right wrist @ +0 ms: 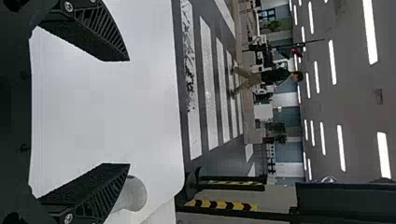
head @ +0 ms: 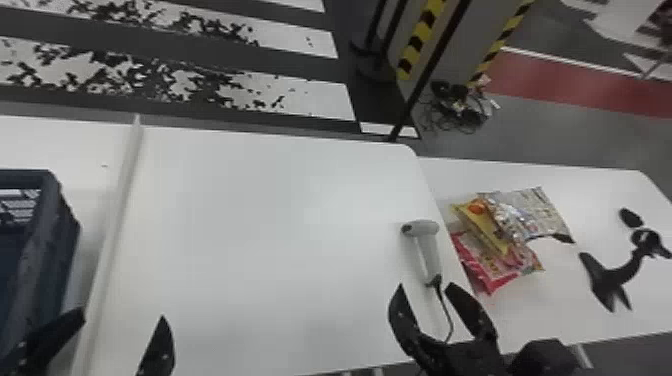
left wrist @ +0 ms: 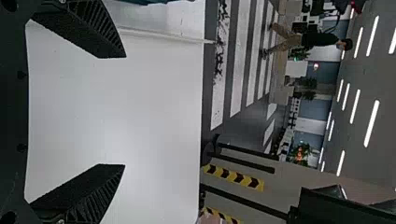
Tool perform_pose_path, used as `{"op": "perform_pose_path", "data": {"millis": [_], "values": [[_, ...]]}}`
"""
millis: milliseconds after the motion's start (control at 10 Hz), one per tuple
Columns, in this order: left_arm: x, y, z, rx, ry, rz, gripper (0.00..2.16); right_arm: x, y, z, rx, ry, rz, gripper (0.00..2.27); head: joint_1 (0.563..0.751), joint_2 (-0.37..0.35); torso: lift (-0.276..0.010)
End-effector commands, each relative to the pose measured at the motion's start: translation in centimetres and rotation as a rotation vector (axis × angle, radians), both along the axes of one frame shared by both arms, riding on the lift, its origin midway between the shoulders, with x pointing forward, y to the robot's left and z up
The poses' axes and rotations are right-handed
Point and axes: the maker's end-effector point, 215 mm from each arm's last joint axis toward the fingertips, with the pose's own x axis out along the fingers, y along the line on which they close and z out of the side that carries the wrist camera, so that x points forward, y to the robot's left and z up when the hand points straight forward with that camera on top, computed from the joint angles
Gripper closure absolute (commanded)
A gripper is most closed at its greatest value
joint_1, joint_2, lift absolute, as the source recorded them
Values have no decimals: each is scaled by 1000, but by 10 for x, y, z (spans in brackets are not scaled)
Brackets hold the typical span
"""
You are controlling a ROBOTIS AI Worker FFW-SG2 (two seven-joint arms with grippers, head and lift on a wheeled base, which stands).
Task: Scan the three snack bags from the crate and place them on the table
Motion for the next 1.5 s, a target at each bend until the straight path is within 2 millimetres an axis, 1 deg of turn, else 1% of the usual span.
{"op": "perform_pose_path", "data": {"millis": [0, 200, 400, 900, 1200, 1400], "values": [[-3, 2, 9, 1, -1, 4, 22, -11, -2, -5, -2, 26, 5, 83, 695, -340, -62], [-7, 2, 13, 3, 4, 4, 22, -16, 2, -3, 3, 26, 11, 87, 695, -350, -62], [-13, 2, 8, 7, 18, 5, 22, -19, 4, -4, 14, 31, 11, 90, 695, -350, -62], [-8, 5, 6, 19, 13, 24, 22, -21, -9, 0, 32, 28, -14, 90, 695, -350, -62], [-6, 6, 8, 18, 6, 29, 22, -17, -11, 6, 45, 15, -21, 93, 695, -350, -62], [-7, 6, 6, 18, 10, 29, 22, -17, -12, 5, 49, 15, -24, 93, 695, -350, -62]]}}
